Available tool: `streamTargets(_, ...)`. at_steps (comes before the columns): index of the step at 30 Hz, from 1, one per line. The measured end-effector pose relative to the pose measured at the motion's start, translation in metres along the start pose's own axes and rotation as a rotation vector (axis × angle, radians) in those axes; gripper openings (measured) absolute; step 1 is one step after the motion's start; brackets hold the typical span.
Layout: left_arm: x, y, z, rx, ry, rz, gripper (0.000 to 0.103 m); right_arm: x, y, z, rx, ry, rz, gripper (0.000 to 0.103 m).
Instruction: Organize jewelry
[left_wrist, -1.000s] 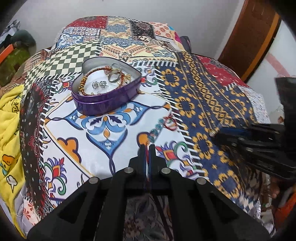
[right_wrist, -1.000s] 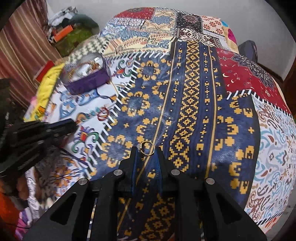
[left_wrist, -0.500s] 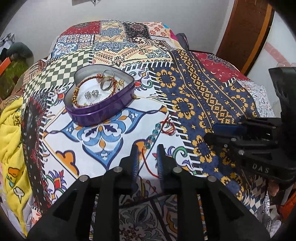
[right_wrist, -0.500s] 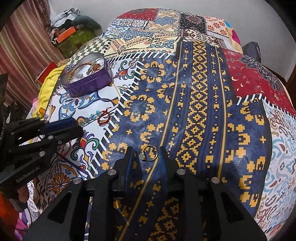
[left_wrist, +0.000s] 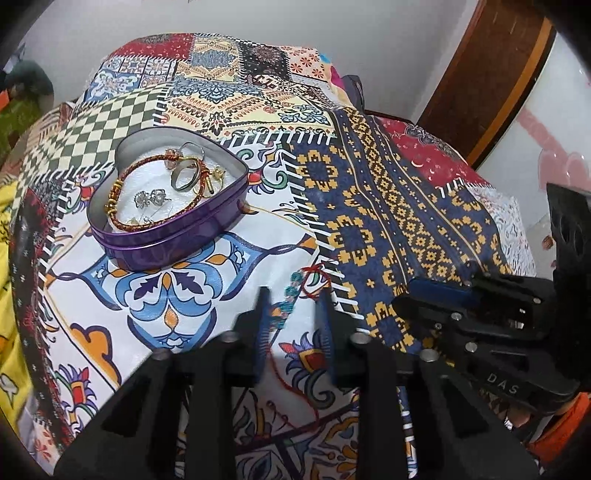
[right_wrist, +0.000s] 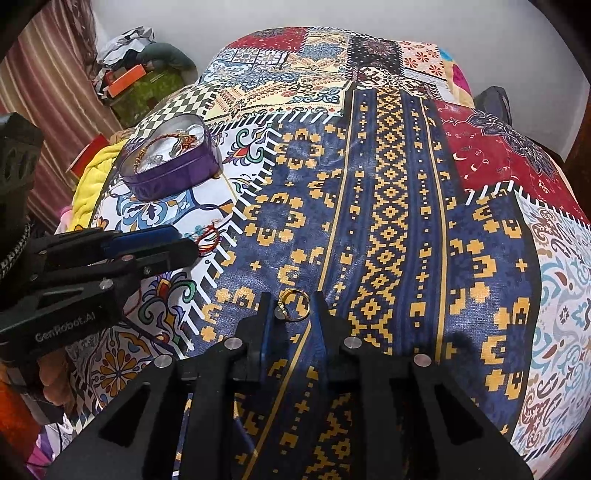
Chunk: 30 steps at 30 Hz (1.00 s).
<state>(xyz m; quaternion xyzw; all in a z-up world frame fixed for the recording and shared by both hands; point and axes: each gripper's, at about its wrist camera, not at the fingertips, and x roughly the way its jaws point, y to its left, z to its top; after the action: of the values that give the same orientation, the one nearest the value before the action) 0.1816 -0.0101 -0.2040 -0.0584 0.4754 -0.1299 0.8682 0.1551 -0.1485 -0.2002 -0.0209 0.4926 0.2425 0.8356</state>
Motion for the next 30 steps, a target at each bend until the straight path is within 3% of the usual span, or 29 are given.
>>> streamTargets(3, 0.001, 0.004, 0.0, -0.017, 0.001, -0.002, 0.006, 0.0, 0.0, 0.001, 0.005, 0.001, 0.002, 0.017)
streamTargets(7, -0.001, 0.001, -0.002, -0.015, -0.002, 0.01, 0.006, -0.002, 0.0, 0.001, 0.011, 0.002, 0.002, 0.017)
streamTargets(15, -0.023, -0.012, -0.008, 0.045, -0.056, 0.106, 0.005, -0.012, -0.003, 0.005, 0.016, -0.015, -0.009, 0.017)
streamTargets(30, -0.08, 0.001, 0.009, -0.006, -0.2, 0.13, 0.005, -0.046, 0.016, 0.032, -0.034, -0.131, -0.014, 0.017)
